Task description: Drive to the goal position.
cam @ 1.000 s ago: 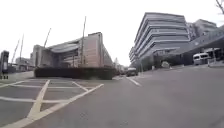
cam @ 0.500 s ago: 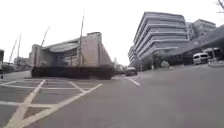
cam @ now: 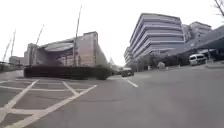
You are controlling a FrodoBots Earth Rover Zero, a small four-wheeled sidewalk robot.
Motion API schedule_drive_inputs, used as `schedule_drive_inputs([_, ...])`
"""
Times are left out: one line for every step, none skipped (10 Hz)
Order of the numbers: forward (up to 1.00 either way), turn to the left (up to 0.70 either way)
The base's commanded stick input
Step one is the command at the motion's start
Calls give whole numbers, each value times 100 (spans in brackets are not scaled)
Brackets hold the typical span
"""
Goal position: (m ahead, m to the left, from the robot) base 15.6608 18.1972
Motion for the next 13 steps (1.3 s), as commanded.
schedule_drive_inputs([70,0])
schedule_drive_inputs([70,0])
schedule_drive_inputs([70,0])
schedule_drive_inputs([70,0])
schedule_drive_inputs([70,0])
schedule_drive_inputs([70,0])
schedule_drive_inputs([70,0])
schedule_drive_inputs([70,0])
schedule_drive_inputs([70,0])
schedule_drive_inputs([70,0])
schedule_drive_inputs([70,0])
schedule_drive_inputs([70,0])
schedule_drive_inputs([70,0])
